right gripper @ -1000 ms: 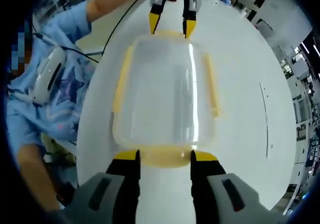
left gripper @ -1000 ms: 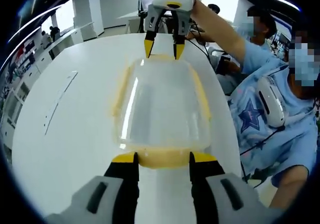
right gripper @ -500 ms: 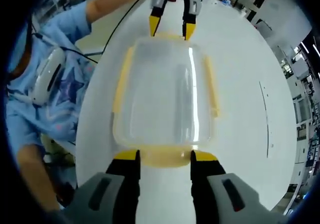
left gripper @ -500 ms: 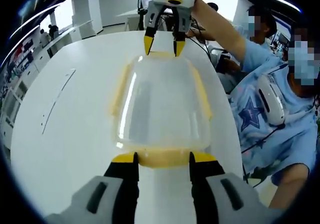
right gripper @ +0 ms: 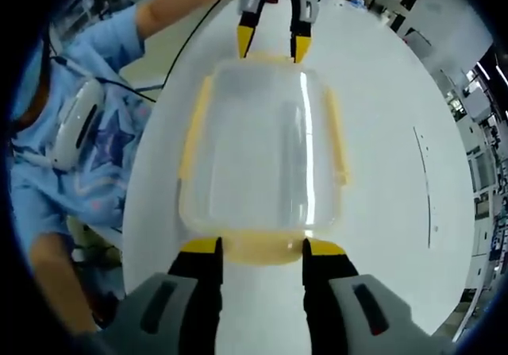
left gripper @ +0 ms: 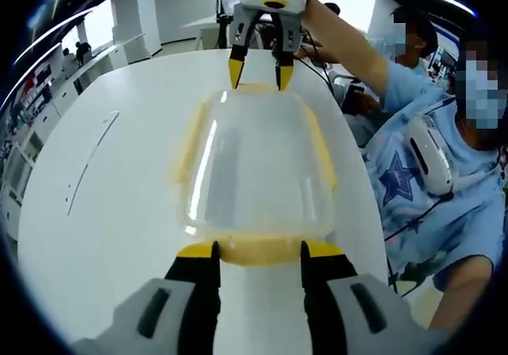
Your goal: Snap each plastic latch of the storage box into its locked position after aligning the lid with the box until every specified latch is closed and the lid sits flush.
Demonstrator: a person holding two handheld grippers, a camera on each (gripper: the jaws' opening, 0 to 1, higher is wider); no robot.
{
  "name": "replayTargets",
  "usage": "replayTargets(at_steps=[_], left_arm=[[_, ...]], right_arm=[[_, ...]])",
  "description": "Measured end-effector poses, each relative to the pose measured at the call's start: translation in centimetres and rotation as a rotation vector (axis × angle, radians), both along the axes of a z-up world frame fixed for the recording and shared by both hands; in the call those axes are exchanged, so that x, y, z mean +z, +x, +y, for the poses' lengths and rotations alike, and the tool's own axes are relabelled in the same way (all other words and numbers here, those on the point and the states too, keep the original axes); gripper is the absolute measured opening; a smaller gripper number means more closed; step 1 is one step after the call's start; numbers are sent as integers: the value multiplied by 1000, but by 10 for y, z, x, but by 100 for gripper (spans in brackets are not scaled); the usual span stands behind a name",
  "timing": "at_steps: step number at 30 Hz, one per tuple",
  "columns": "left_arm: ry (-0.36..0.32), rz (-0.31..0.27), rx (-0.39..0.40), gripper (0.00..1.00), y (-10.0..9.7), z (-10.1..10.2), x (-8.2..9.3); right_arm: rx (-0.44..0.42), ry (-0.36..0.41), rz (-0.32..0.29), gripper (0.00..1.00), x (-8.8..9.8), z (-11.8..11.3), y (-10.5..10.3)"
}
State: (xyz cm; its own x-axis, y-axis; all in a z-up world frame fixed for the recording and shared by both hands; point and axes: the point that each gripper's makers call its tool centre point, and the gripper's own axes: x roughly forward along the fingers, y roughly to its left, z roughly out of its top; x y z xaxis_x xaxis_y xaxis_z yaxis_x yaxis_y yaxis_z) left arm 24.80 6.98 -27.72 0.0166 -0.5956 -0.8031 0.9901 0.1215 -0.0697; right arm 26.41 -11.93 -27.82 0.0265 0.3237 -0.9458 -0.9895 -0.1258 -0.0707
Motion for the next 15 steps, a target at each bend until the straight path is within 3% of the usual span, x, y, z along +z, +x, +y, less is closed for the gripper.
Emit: replayTargets(at_steps=[7,15], left_arm=[[-4,0,-17,39,4,0,1],[3,15,-24,39,3,-1,0]], right_arm=[[-15,59,11,38,-1,-1,-2],[-16,31,-12,39,-3,0,-5]])
